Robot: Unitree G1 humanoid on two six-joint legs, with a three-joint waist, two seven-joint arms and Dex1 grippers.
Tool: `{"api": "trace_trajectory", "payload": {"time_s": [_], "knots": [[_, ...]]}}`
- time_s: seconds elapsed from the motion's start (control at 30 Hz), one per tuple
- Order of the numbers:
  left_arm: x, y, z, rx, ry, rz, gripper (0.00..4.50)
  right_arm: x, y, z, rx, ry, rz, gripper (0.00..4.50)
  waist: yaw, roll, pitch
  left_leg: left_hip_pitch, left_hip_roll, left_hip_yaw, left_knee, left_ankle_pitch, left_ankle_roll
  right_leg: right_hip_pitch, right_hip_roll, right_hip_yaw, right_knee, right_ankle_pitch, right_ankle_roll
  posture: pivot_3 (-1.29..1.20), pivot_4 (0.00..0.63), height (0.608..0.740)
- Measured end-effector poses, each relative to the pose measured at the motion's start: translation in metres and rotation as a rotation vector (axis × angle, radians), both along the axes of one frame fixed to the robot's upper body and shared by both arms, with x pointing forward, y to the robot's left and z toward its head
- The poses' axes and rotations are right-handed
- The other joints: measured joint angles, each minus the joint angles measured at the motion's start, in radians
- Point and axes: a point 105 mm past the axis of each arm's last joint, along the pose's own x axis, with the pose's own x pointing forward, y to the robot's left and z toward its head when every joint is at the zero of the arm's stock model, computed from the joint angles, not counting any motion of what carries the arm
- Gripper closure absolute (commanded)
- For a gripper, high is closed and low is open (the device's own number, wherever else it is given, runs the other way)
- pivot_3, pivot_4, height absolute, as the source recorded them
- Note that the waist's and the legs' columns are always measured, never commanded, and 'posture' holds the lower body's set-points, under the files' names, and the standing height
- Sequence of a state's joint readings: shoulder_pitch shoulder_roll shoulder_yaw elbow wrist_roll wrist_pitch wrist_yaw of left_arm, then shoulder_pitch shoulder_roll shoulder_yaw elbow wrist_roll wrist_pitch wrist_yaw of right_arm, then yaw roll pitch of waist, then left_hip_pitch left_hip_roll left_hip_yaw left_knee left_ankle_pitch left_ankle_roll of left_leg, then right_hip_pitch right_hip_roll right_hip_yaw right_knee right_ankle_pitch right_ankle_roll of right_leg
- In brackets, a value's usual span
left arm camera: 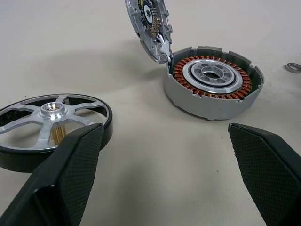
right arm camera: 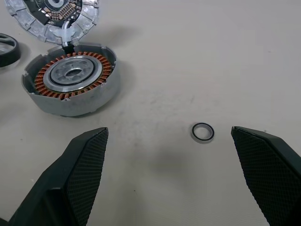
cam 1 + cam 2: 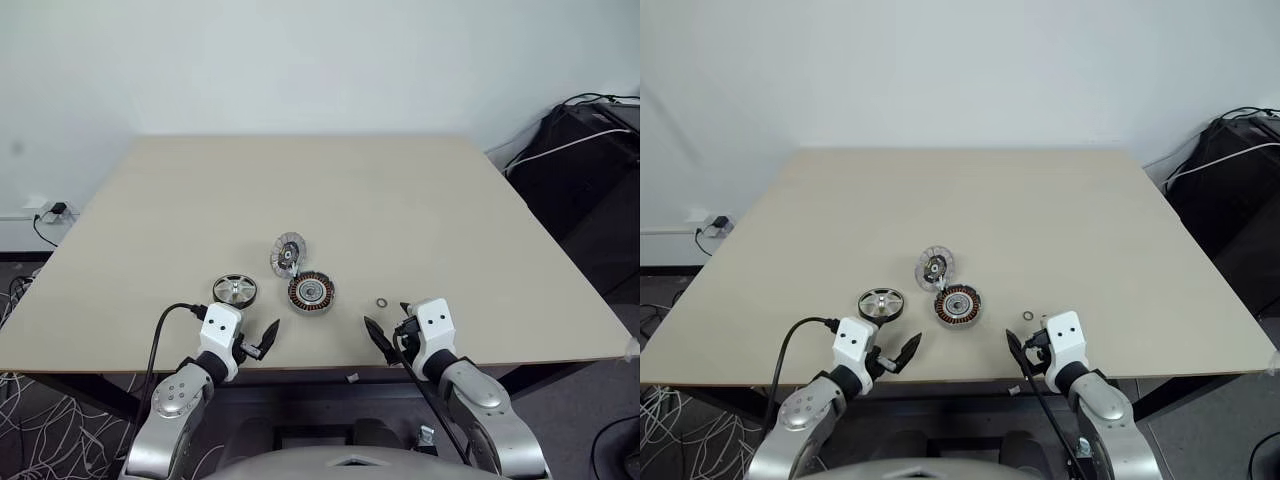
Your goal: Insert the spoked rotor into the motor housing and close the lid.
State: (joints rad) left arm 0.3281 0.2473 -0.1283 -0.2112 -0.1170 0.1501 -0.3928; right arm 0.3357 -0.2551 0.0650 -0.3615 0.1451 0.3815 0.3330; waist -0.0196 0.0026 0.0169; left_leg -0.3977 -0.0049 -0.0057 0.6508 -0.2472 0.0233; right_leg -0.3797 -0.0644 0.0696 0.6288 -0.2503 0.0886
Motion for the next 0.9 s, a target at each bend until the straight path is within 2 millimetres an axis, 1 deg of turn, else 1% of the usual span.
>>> {"api": "trace_trajectory", "payload": {"time_s": [0.53, 0.63, 0.8, 0.9], "knots": [[0.0, 0.0, 0.0, -0.001, -0.001, 0.0, 0.0, 0.001, 0.0, -0.002, -0.022, 0.009, -0.006, 0.01, 0.0, 0.0, 0.0, 0.0, 0.0, 0.0, 0.0, 0.0, 0.0, 0.0, 0.0, 0.0, 0.0, 0.0, 0.0, 0.0, 0.0, 0.74], [0.0, 0.0, 0.0, -0.001, -0.001, 0.0, 0.0, 0.002, -0.002, -0.005, -0.02, 0.019, -0.021, 0.01, 0.0, 0.0, 0.0, 0.0, 0.0, 0.0, 0.0, 0.0, 0.0, 0.0, 0.0, 0.0, 0.0, 0.0, 0.0, 0.0, 0.0, 0.74], [0.002, -0.002, 0.0, -0.007, -0.003, -0.002, 0.0, 0.018, -0.005, -0.02, -0.024, 0.042, -0.077, 0.01, -0.002, 0.0, 0.0, 0.0, 0.0, 0.0, 0.0, 0.0, 0.0, 0.0, 0.0, 0.0, 0.0, 0.001, -0.001, 0.0, 0.0, 0.74], [0.003, -0.004, 0.001, -0.008, -0.006, -0.006, 0.0, 0.03, 0.0, -0.026, -0.002, 0.054, -0.101, 0.01, -0.003, 0.0, 0.0, 0.0, 0.0, 0.0, 0.0, 0.0, 0.0, 0.0, 0.001, 0.0, 0.0, 0.001, -0.002, 0.0, 0.0, 0.74]]}}
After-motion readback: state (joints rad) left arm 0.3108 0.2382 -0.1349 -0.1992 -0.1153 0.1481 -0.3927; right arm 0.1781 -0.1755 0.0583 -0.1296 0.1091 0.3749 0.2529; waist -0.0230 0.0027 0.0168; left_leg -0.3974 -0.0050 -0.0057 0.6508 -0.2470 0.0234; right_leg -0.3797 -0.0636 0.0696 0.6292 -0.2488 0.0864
